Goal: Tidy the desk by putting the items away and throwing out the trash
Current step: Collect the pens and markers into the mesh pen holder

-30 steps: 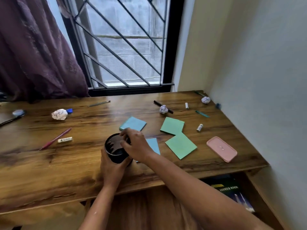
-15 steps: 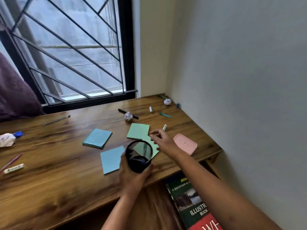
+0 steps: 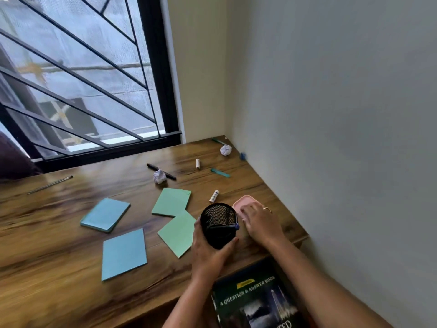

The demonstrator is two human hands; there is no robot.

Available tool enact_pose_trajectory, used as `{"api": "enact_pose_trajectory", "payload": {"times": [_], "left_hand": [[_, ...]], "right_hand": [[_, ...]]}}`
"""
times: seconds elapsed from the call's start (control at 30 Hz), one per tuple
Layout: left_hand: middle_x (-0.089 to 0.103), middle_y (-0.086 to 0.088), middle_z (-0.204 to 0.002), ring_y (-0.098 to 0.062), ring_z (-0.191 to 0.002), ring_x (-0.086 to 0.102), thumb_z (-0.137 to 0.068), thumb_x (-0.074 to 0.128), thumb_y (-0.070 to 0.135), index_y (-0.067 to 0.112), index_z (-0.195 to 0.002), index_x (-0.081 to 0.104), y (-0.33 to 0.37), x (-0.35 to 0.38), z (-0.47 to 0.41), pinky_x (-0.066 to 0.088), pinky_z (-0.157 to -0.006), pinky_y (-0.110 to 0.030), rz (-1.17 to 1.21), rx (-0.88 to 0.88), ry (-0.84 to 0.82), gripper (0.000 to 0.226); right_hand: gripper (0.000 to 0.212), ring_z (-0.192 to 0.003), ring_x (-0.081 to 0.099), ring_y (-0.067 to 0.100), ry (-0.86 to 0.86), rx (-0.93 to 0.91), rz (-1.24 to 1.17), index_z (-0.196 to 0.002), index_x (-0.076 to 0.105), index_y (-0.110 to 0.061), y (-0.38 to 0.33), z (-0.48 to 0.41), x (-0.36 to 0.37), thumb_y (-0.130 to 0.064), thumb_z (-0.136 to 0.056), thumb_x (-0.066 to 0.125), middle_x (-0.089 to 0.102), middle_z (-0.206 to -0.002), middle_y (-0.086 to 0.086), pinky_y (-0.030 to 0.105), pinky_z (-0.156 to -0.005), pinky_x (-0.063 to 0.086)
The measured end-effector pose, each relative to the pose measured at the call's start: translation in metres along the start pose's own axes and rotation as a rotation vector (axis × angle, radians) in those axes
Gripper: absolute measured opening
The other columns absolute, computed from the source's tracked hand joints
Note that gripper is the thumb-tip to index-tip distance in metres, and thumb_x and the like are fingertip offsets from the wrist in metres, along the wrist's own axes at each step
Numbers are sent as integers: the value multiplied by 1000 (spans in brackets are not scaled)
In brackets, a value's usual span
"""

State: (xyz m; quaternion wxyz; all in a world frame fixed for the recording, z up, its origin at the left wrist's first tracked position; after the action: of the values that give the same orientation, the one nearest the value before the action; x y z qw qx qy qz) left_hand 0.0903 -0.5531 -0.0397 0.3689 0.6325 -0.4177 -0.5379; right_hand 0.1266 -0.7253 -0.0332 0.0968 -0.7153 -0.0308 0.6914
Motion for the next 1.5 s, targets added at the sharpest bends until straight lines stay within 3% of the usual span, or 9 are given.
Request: {"api": "enact_pose_trajectory", "payload": {"times": [0.23,0.6,0.77,0.87,0.97,1.1,1.2,1.37,1.5], "left_hand": [[53,4,-126,-4,-108,46,-63,83,42,22,-136,36,7,19,-30,36,-88,-18,-79,46,-2,88],[54,17,-113,-7,-106,57,-56,76,57,25,-133,36,-5,32,-54,41,-84,-15,-99,4,27,93],[51,22,-113,2,-102,51,-56,76,55,21,-132,40,-1,33,-71,40,-85,-13,-102,34,79,91],[51,21,-115,3,-105,51,-56,77,55,21,-132,41,-3,34,-78,40,-89,-14,-82,49,74,91],[53,17,-117,0,-106,52,-56,75,57,22,-133,39,-4,34,-78,43,-89,-18,-83,49,74,92],[51,18,-116,-1,-106,51,-57,80,49,22,-132,38,-1,34,-78,40,-89,-17,-85,44,65,90],[48,18,-116,-1,-106,48,-59,83,45,22,-133,38,0,33,-79,39,-89,-17,-90,41,66,89],[55,7,-121,-7,-108,53,-61,85,39,20,-132,39,0,32,-82,41,-87,-20,-95,32,52,86],[53,10,-118,-4,-103,50,-63,85,39,20,-133,38,2,31,-81,40,-85,-19,-104,37,51,86]], "right_hand": [[27,-104,60,27,54,57,-27,-109,61,-17,11,-65,-38,-30,-95,42,66,-111,7,35,-87,41],[44,-138,33,28,-260,-221,12,-140,43,-25,-28,-192,-11,-26,-96,47,34,-152,4,44,-112,29],[17,-105,60,30,3,-253,-7,-108,60,-10,-27,-192,-1,-12,-93,50,64,-116,12,35,-83,47],[25,-103,60,31,-51,-210,-50,-116,52,-10,-32,-192,-7,-4,-92,50,62,-115,13,35,-78,46],[37,-99,60,30,-124,-169,-253,-123,43,-12,-31,-190,-16,-3,-89,54,59,-107,11,34,-76,45],[43,-91,54,16,110,-116,-932,-130,47,-19,-26,-171,-61,-1,-91,55,52,-99,3,22,-71,49],[38,-91,57,11,76,-194,-1318,-120,55,-23,-31,-142,-92,2,-92,53,52,-97,1,21,-71,53],[29,-86,60,14,75,-409,-893,-113,59,-20,-40,-86,-88,-3,-90,57,54,-87,-5,25,-76,55],[18,-84,60,7,123,-450,-688,-100,68,-17,-37,-78,-70,-7,-86,64,65,-93,-3,10,-73,47]]}}
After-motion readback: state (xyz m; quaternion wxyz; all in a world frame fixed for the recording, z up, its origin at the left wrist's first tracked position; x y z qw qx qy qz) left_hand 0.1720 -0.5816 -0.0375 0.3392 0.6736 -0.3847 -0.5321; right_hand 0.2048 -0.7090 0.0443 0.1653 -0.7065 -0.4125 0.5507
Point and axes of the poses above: each hand's wrist, its own z-axis away from the middle knuckle, its own x-axis out of the palm, y = z × x, the point moved 1 cm from there along -z, towards the middle knuckle
